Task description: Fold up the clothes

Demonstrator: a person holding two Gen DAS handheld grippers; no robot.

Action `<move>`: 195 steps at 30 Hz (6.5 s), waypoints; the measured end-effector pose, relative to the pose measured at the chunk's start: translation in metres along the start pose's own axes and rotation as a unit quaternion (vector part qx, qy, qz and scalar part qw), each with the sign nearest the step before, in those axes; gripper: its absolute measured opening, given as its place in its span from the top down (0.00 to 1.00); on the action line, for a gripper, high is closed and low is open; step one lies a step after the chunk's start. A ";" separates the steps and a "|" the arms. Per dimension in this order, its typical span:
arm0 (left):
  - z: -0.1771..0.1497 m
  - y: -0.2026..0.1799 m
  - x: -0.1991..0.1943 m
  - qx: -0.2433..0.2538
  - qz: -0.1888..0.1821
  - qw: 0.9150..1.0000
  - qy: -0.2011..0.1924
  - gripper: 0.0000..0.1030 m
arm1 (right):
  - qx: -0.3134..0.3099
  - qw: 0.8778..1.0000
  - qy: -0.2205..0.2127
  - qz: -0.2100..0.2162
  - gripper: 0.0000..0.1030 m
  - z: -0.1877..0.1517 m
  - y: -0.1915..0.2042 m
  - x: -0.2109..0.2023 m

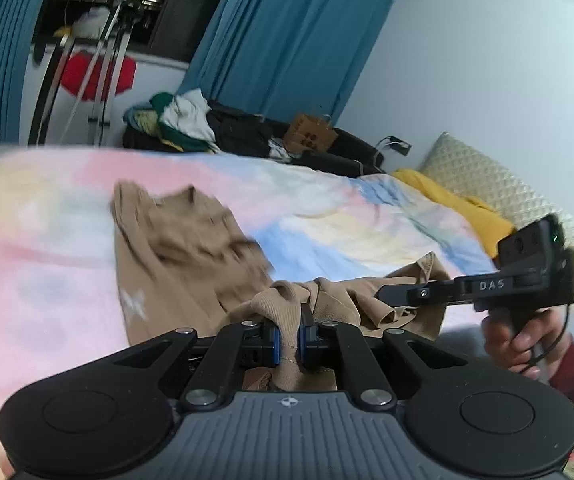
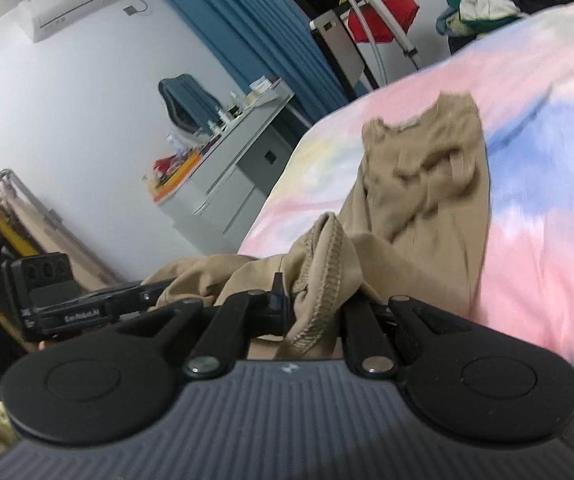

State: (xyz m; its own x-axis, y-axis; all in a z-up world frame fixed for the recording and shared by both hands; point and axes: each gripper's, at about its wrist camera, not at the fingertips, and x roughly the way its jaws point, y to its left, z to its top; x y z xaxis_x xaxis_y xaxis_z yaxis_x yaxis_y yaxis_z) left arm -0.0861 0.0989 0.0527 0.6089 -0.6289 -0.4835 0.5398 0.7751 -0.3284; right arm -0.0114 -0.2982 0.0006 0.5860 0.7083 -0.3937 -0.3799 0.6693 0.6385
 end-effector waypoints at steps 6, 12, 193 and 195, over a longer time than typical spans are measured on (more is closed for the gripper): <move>0.068 0.031 0.068 0.016 0.031 0.999 -0.019 0.92 | -0.003 0.999 -0.021 -0.034 0.88 0.073 -0.026 0.053; 0.097 0.083 0.167 -0.013 0.073 0.997 -0.017 0.92 | 0.002 0.996 -0.033 -0.089 0.88 0.105 -0.079 0.130; 0.014 0.079 0.098 -0.514 0.023 0.856 -0.054 0.79 | 0.335 0.932 -0.113 -0.080 0.83 0.012 -0.047 0.057; 0.027 0.098 0.119 -0.508 0.033 0.859 -0.051 0.77 | 0.344 0.927 -0.114 -0.093 0.83 0.025 -0.061 0.077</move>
State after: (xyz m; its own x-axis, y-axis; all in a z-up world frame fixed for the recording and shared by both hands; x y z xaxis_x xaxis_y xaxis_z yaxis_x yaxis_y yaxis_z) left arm 0.0547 0.0982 -0.0145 0.6951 -0.5433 -0.4708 -0.2513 0.4299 -0.8672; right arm 0.0746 -0.2902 -0.0518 0.7618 0.4766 -0.4387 0.2432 0.4173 0.8756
